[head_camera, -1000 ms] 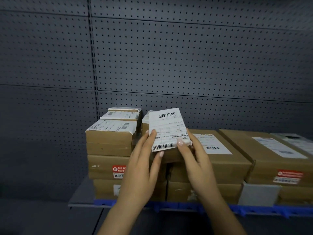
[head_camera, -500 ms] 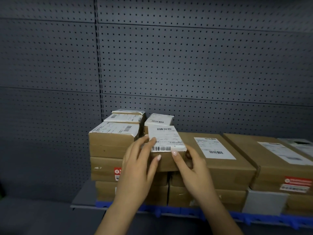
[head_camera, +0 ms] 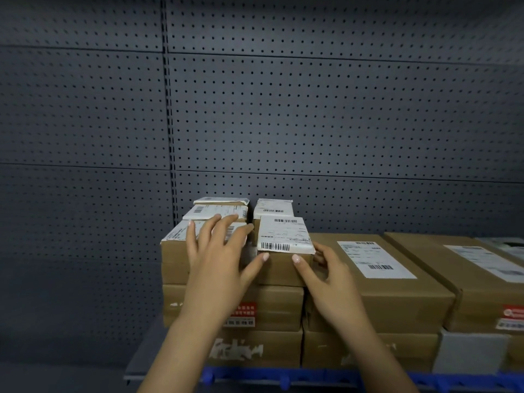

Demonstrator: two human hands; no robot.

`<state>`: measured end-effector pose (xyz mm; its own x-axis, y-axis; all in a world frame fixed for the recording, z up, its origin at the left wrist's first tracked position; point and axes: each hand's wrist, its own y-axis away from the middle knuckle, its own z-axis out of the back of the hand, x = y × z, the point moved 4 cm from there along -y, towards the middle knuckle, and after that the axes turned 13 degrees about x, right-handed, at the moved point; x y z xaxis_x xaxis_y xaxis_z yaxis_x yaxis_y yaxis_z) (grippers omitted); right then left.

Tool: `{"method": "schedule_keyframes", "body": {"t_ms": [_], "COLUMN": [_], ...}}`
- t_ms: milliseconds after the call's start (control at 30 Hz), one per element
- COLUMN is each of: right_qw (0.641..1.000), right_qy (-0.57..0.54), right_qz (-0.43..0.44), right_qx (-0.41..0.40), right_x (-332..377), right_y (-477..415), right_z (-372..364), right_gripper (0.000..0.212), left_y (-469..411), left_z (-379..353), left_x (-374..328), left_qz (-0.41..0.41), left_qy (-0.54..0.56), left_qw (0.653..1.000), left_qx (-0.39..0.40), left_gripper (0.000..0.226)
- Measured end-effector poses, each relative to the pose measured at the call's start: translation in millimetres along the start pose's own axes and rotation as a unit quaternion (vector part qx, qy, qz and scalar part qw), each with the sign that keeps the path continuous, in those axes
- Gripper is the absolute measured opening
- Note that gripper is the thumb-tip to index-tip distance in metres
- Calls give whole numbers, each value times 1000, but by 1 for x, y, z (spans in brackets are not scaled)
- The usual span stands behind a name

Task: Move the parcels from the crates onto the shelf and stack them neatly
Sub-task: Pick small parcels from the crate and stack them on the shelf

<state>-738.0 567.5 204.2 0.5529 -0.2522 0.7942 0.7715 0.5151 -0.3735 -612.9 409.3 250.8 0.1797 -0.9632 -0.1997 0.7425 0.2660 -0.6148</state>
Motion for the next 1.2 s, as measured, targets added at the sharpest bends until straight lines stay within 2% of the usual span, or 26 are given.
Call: {"method": "schedule_keyframes", "body": {"t_ms": [267,500,667,800,1000,1200], "right_qw": [1000,998,998,998,998,998], "right_qy": [7,56,51,52,51,49], "right_qz": [-3,37,38,29,24,37], "right_qx": [-19,-12,-11,-11,-5,-14], "right_x": [-1,8,8,8,11,18], "right_y": [-20,-29,-33,-33,-28,-15], "right_z": [-12,-22,-23,-23,-23,-13], "right_gripper": [54,54,50,55,65,62], "left_y": [-2,-2,-3,-4,-4,5], "left_z": [-12,-16,-19,-20,-18,-13], "left_x": [16,21,23,23,23,19], "left_qz": [-1,-14,-12,-12,-16,-29], "left_qy": [14,19,15,14,41,73], "left_qw": [999,999,999,999,999,996], "left_qx": [39,34,31,32,4,-30], "left_gripper": [65,62,63,63,60,55]}}
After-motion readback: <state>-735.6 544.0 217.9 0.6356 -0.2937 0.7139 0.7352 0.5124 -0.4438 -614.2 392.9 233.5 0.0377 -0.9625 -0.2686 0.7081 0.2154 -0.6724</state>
